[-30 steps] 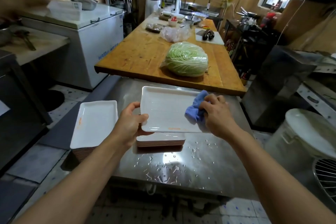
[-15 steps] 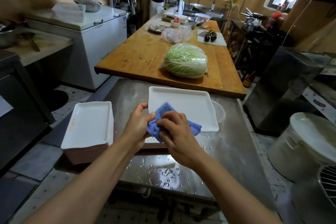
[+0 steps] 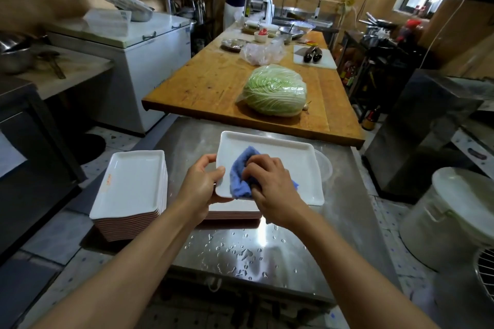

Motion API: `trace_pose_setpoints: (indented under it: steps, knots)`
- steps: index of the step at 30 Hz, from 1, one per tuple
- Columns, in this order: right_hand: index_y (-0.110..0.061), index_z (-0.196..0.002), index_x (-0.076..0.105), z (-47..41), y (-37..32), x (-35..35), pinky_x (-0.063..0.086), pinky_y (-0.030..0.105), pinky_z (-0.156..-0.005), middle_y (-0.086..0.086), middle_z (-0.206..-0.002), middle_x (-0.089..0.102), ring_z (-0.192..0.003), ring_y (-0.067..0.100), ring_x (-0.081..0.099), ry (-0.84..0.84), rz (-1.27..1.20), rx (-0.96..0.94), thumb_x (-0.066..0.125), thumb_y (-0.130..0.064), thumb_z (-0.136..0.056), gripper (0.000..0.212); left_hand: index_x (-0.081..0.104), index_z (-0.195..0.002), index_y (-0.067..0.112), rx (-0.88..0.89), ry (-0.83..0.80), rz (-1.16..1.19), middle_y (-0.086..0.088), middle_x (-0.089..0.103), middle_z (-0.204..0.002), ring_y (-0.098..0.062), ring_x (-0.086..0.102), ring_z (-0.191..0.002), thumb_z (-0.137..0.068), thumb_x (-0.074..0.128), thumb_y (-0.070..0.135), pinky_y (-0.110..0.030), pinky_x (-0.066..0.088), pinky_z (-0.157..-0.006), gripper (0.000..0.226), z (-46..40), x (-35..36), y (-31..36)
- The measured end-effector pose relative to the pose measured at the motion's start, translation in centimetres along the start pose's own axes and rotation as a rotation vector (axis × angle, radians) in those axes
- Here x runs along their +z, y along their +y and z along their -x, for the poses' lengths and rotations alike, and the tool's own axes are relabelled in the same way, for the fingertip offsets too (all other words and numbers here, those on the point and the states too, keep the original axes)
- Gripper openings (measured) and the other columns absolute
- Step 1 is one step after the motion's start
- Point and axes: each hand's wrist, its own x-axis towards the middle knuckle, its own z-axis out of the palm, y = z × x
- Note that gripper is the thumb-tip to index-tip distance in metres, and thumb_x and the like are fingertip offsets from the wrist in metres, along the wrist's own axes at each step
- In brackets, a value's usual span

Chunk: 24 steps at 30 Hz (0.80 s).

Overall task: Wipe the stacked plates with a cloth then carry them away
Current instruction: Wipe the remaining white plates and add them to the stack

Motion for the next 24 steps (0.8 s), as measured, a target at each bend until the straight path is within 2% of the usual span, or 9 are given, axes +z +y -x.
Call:
trace_pose_setpoints:
  steps: [2, 4, 6, 9, 13, 16, 18, 20, 24]
  knots:
    - [-0.013, -0.103, 0.059, 0.7, 1.5, -0.5, 0.037, 0.039, -0.086, 0.002, -0.12, 0.048, -0.106, 0.024, 0.04, 0.006, 0.049, 0.07, 0.052, -0.013, -0.087, 0.018, 0.054, -0.104, 0.02, -0.013, 0.037, 0.004, -0.009, 0.063, -0.096, -0.024, 0.062, -0.079, -0.098, 0.042, 0.005, -0.031, 0.054, -0.048, 0.02, -0.3, -0.2, -0.1]
    - [-0.014, -0.103, 0.057, 1.3, 3.2, -1.2, 0.037, 0.04, -0.086, 0.003, -0.119, 0.047, -0.103, 0.025, 0.04, 0.01, 0.124, 0.149, 0.05, -0.015, -0.088, 0.016, 0.054, -0.104, 0.02, -0.026, 0.069, 0.017, -0.007, 0.063, -0.097, -0.024, 0.061, -0.084, -0.097, 0.043, 0.005, -0.035, 0.057, -0.055, 0.02, -0.7, -0.4, 0.0]
    - [-0.015, -0.103, 0.056, 1.9, 4.8, -1.8, 0.034, 0.035, -0.086, 0.003, -0.118, 0.048, -0.101, 0.024, 0.041, 0.02, 0.204, 0.198, 0.049, -0.017, -0.089, 0.016, 0.054, -0.113, 0.017, -0.039, 0.085, 0.017, -0.008, 0.061, -0.104, -0.026, 0.06, -0.09, -0.097, 0.044, 0.006, -0.038, 0.056, -0.059, 0.022, -1.2, -0.7, -0.1]
    - [-0.018, -0.103, 0.056, 2.9, 5.7, -2.2, 0.024, 0.031, -0.086, -0.001, -0.115, 0.049, -0.103, 0.019, 0.04, 0.037, 0.269, 0.186, 0.048, -0.021, -0.09, 0.016, 0.052, -0.121, 0.015, -0.053, 0.109, 0.017, -0.01, 0.06, -0.11, -0.026, 0.059, -0.092, -0.097, 0.043, 0.006, -0.036, 0.053, -0.057, 0.028, -2.1, -1.1, -0.2]
    - [-0.014, -0.094, 0.058, 3.5, 4.0, -2.0, 0.033, 0.036, -0.084, 0.001, -0.1, 0.051, -0.091, 0.018, 0.041, 0.06, 0.19, 0.097, 0.044, -0.026, -0.086, 0.021, 0.054, -0.116, 0.017, -0.089, 0.118, 0.041, -0.008, 0.061, -0.106, -0.024, 0.061, -0.088, -0.097, 0.044, 0.007, -0.033, 0.054, -0.053, 0.024, -2.8, -1.4, -0.7]
    - [-0.009, -0.087, 0.056, 3.5, 2.3, -0.9, 0.04, 0.039, -0.077, 0.005, -0.094, 0.054, -0.084, 0.023, 0.044, 0.061, 0.176, -0.012, 0.059, -0.009, -0.079, 0.008, 0.053, -0.116, 0.017, -0.093, 0.113, 0.018, -0.007, 0.061, -0.103, -0.022, 0.061, -0.085, -0.097, 0.044, 0.008, -0.032, 0.054, -0.051, 0.023, -2.9, -1.1, -0.9]
    - [-0.009, -0.088, 0.059, 3.4, 2.1, -0.6, 0.044, 0.04, -0.074, 0.006, -0.093, 0.057, -0.082, 0.026, 0.049, 0.053, 0.213, -0.055, 0.065, 0.004, -0.069, 0.024, 0.052, -0.119, 0.014, -0.102, 0.112, 0.001, -0.008, 0.061, -0.105, -0.022, 0.06, -0.085, -0.098, 0.042, 0.007, -0.034, 0.054, -0.053, 0.025, -2.8, -1.0, -0.8]
    - [-0.011, -0.09, 0.062, 3.5, 2.9, -1.0, 0.045, 0.039, -0.075, 0.006, -0.094, 0.06, -0.082, 0.028, 0.056, 0.087, 0.288, -0.081, 0.069, 0.009, -0.058, 0.038, 0.053, -0.119, 0.013, -0.124, 0.125, 0.014, -0.009, 0.061, -0.105, -0.023, 0.06, -0.086, -0.098, 0.041, 0.005, -0.036, 0.052, -0.057, 0.026, -2.7, -1.3, -0.5]
    - [-0.01, -0.089, 0.064, 4.0, 5.0, -2.5, 0.036, 0.034, -0.087, 0.007, -0.093, 0.063, -0.087, 0.029, 0.06, 0.158, 0.336, -0.059, 0.073, 0.01, -0.056, 0.04, 0.056, -0.111, 0.011, -0.171, 0.143, 0.037, -0.008, 0.063, -0.096, -0.022, 0.06, -0.083, -0.097, 0.038, 0.0, -0.036, 0.05, -0.059, 0.025, -2.6, -2.3, 0.4]
